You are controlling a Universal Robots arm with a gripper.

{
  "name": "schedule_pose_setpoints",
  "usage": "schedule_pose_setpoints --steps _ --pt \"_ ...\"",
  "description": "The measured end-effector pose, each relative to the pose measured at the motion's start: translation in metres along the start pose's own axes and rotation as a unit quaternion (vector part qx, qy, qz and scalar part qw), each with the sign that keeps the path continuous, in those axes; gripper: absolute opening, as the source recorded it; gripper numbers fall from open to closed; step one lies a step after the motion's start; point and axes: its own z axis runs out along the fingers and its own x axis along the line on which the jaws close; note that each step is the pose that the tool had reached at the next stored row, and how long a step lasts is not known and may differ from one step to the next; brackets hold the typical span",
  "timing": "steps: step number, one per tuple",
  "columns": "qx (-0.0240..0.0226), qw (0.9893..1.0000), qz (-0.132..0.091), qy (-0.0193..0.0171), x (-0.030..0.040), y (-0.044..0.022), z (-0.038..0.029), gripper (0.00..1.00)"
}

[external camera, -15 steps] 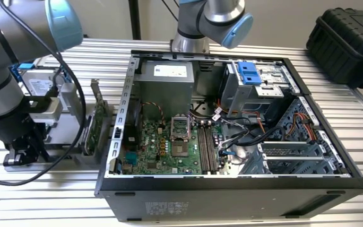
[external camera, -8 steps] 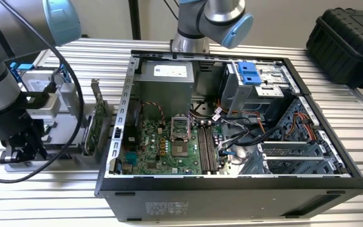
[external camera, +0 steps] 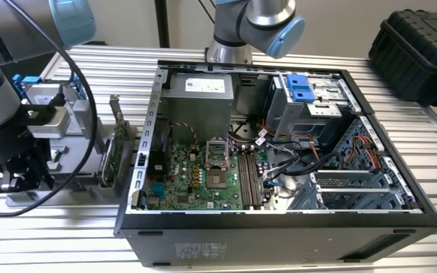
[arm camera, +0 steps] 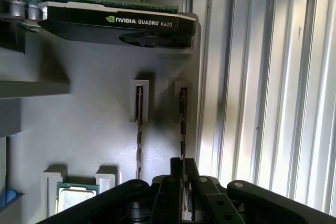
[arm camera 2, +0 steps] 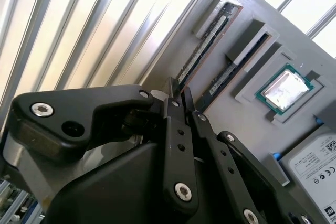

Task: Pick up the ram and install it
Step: 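Pick up the ram and move it above insertion slot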

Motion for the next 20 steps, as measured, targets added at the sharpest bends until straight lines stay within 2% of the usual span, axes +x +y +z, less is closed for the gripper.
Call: schedule_pose_setpoints --steps 9,20 --pt "0.0000 1.0000 0.000 0.0000 -0.0005 0.0000 -0.0097 0.00" --pt "0.0000 1.0000 0.000 0.0000 -0.0008 0.0000 -0.0154 0.00"
